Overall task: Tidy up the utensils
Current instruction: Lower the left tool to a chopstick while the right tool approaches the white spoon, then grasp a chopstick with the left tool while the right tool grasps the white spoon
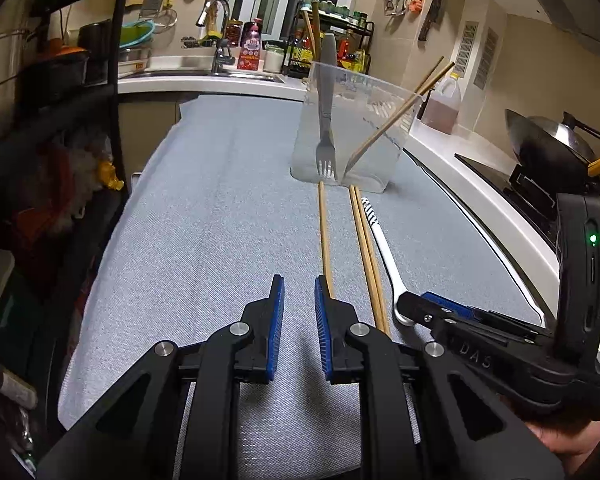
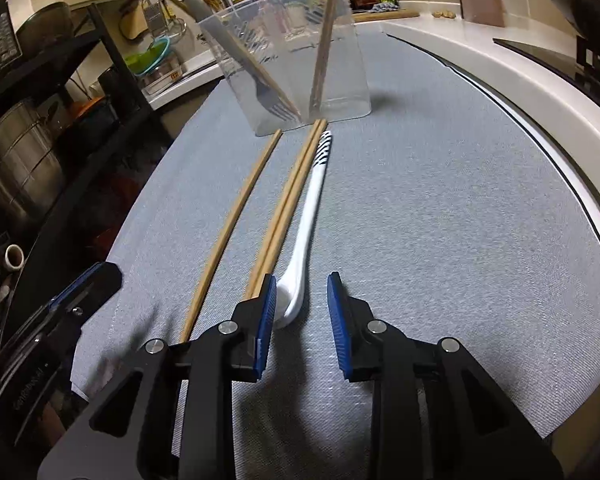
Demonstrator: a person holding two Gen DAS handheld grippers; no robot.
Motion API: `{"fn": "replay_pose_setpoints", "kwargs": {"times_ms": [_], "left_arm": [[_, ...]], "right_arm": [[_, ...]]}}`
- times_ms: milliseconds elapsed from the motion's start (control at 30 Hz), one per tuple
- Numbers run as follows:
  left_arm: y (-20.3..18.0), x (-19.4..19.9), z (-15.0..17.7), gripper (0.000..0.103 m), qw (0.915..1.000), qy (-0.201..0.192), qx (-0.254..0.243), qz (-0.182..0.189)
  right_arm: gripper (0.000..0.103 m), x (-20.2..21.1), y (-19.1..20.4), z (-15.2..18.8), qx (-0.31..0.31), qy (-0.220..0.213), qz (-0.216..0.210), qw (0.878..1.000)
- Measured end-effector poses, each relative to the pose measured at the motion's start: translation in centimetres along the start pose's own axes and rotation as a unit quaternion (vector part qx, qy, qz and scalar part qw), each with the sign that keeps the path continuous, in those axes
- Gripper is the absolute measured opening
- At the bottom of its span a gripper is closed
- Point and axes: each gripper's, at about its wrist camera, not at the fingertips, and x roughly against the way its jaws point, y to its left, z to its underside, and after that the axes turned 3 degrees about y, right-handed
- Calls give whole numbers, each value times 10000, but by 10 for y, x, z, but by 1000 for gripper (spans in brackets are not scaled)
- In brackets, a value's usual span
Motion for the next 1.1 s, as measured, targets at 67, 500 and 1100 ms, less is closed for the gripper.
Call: {"fn": "replay_pose_setpoints", "kwargs": {"times_ms": [67,500,1100], "left_arm": [[-2,-4,2,16,9999,88,-4,82],[-23,-24,18,16,9982,507,-277,159],[-23,-25,20,5,9972,546,-449,-235]], "right_arm": [[25,1,2,1,16,4,61,10000],[4,19,-23,1,37,-68,339,9994],[29,20,-58,-5,-118,-126,281,9995]]}}
